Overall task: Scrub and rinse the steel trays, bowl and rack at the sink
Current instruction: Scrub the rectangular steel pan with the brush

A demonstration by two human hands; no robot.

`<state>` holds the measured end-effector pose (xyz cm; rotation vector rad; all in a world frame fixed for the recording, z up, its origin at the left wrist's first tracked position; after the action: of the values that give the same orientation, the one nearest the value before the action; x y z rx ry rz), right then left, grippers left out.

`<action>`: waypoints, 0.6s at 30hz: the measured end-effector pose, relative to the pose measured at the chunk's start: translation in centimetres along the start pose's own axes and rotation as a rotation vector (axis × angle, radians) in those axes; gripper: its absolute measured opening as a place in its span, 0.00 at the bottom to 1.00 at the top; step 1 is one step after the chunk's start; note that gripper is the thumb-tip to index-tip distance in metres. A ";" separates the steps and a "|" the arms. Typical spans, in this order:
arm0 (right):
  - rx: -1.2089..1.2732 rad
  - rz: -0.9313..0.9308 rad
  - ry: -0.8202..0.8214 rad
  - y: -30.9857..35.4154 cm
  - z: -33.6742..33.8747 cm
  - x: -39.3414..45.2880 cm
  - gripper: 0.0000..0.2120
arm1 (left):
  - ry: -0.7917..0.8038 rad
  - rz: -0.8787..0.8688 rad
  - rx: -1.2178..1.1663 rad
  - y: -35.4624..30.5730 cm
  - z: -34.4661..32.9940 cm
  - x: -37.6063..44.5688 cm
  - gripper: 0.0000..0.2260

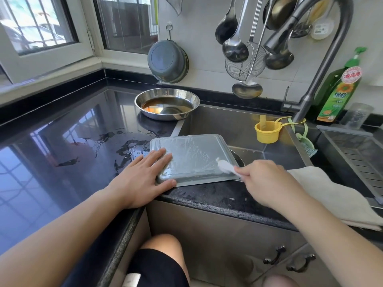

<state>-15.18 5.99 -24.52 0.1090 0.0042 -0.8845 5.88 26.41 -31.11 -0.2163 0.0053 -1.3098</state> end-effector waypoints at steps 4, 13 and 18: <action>-0.021 0.025 0.010 1.2 0.0 0.1 0.20 | -0.004 -0.001 -0.004 -0.1 0.0 -0.1 0.41; -0.037 0.086 0.051 2.5 -0.2 -0.2 0.21 | -0.005 0.010 -0.006 -0.3 0.3 -0.2 0.41; -0.055 -0.023 0.003 0.7 1.0 2.3 0.19 | -0.020 0.020 -0.040 -0.3 0.6 -0.2 0.41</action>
<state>-13.19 4.58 -23.52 0.0591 0.0322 -0.9066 5.60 26.64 -30.49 -0.2624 0.0164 -1.2881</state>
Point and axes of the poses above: each hand's wrist, its own x-axis towards the middle knuckle, its own z-axis out of the back of the hand, y = z × x, the point moved 8 cm from there along x, towards the middle knuckle, and after that the axes turned 13 degrees about -z, right-handed, at the moved point
